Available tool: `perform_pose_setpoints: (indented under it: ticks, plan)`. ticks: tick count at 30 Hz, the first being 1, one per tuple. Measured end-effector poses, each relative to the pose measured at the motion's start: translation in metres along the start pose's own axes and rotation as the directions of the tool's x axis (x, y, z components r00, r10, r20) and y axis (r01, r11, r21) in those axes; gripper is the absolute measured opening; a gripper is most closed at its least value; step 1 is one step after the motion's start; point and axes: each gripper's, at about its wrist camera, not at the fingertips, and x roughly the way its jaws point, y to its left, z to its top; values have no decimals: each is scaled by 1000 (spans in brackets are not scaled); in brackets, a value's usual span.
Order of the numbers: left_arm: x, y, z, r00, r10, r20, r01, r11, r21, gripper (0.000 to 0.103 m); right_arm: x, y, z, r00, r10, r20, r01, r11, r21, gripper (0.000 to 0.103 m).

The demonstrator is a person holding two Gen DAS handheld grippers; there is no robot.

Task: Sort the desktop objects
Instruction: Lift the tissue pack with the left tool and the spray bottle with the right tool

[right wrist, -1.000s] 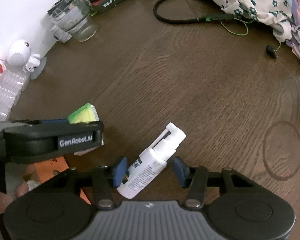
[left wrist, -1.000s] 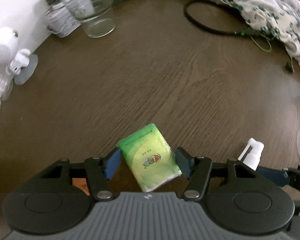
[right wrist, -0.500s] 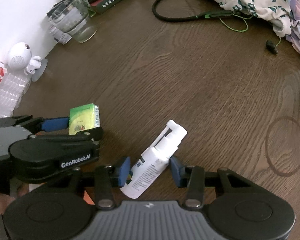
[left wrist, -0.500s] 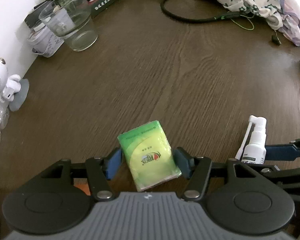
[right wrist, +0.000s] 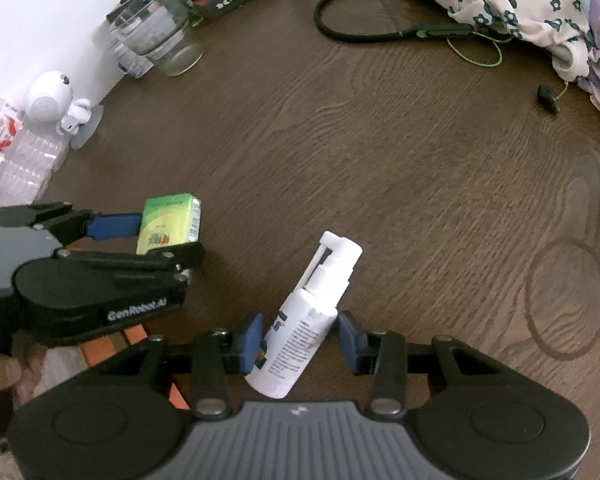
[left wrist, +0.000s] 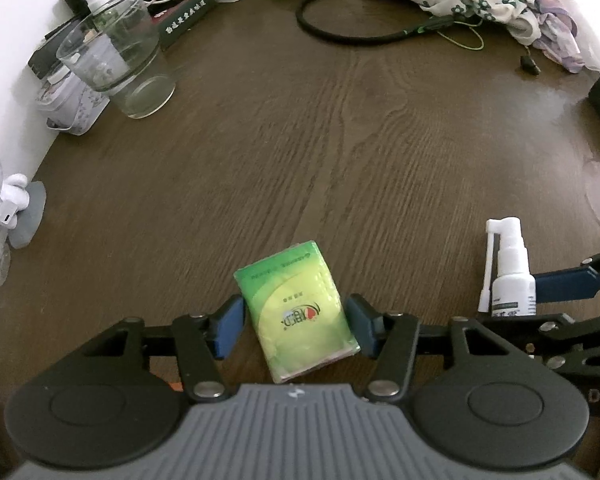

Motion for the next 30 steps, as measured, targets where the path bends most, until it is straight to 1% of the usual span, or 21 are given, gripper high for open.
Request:
perform_pose_setpoints:
  ticks: [10, 15, 22, 24, 30]
  plan:
    - [-4, 3, -3, 1000, -23, 16, 24, 999, -42, 53, -3, -4, -3, 1000, 0, -4, 0, 1000, -27, 39]
    - [-12, 0, -3, 999, -28, 45, 30, 998, -47, 52, -3, -6, -3, 1000, 7, -6, -8, 1000, -25, 39]
    - [-23, -11, -2, 997, -32, 72, 33, 999, -24, 52, -7, -12, -7, 1000, 14, -9, -15, 999, -33, 36]
    - [-26, -15, -2, 996, -33, 77, 34, 999, -15, 52, -9, -14, -9, 1000, 17, -9, -17, 999, -39, 33]
    - [-39, -29, -3, 995, -29, 91, 29, 1000, 5, 52, -20, -21, -15, 1000, 30, 3, -29, 999, -45, 31]
